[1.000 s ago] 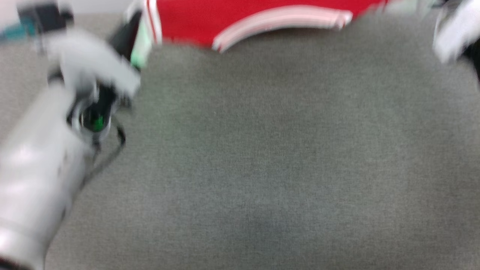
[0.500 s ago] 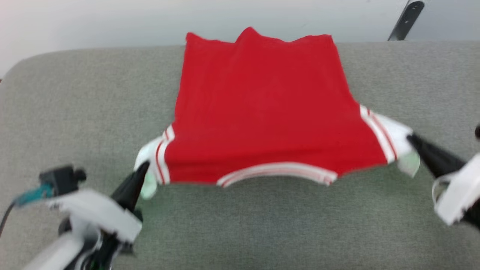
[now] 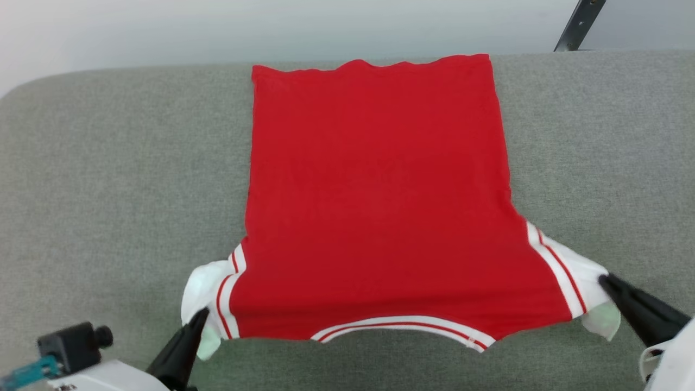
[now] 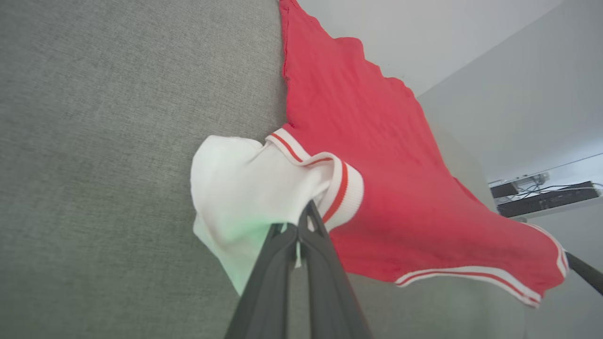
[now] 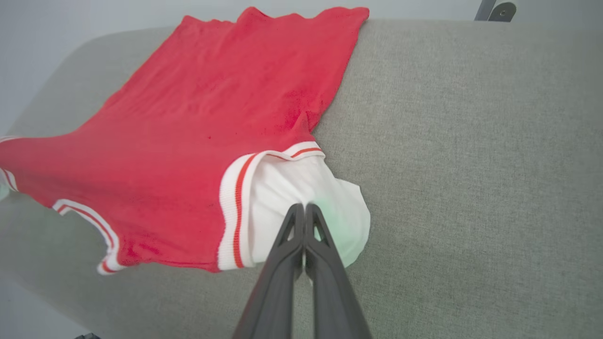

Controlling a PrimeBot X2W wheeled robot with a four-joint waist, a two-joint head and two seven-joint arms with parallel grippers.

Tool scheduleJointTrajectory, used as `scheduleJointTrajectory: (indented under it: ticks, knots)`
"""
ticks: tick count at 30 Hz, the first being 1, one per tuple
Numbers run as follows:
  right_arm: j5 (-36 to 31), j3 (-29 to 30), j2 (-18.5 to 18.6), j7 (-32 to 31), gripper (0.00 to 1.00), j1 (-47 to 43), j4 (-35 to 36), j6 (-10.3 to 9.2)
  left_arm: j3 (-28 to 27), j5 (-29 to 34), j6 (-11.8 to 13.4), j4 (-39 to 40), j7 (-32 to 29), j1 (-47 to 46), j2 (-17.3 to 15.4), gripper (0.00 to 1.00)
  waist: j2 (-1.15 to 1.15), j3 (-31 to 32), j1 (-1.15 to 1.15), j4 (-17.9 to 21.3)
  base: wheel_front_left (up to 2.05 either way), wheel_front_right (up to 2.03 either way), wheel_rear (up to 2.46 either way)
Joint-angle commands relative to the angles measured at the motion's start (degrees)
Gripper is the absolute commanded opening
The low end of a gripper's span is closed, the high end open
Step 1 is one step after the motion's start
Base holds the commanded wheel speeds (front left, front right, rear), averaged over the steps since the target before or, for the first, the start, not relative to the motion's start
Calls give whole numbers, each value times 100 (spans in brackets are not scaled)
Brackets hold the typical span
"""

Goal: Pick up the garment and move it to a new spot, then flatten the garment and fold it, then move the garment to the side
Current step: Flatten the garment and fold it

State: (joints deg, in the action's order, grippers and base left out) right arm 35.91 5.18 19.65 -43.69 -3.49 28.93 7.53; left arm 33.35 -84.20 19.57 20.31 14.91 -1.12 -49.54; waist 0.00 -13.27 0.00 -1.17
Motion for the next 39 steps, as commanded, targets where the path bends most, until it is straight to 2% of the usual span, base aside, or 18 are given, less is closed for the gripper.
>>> scheduleJointTrajectory:
  ticks: [1,4,7,11,16,25,33,39]
  knots:
    - [-117,-105,110,-10,0,-12,-100,-8,77,246,95,-109,29,-11,-44,0,0,-24,0,-9,0,0,0]
    - [-386,-487,407,69,0,92,-412,-9,361,559,179,-362,-71,-227,115,0,0,-63,0,-17,0,0,0]
    - [-344,-913,500,138,0,162,-863,-8,617,816,215,-720,-192,-468,287,0,0,-118,0,-45,0,0,0]
    - [-387,-1373,688,270,0,282,-1486,-8,879,960,150,-1250,-355,-720,585,0,0,-226,0,-103,0,0,0]
    - [-457,-1791,786,722,0,477,-2230,-8,1062,990,27,-1897,-443,-899,915,0,0,-359,0,-165,0,0,0]
    - [-823,-2466,819,1425,0,869,-3388,-30,1337,1082,-184,-2921,-661,-1155,1285,0,0,-543,0,-188,0,0,0]
    - [-1057,-2846,861,1709,0,1148,-4008,-58,1396,1092,-343,-3316,-711,-1318,1462,0,0,-581,0,-137,0,0,0]
    - [-1133,-3010,868,1871,0,1312,-4220,-71,1391,1078,-393,-3442,-707,-1366,1503,0,0,-569,0,-105,0,0,0]
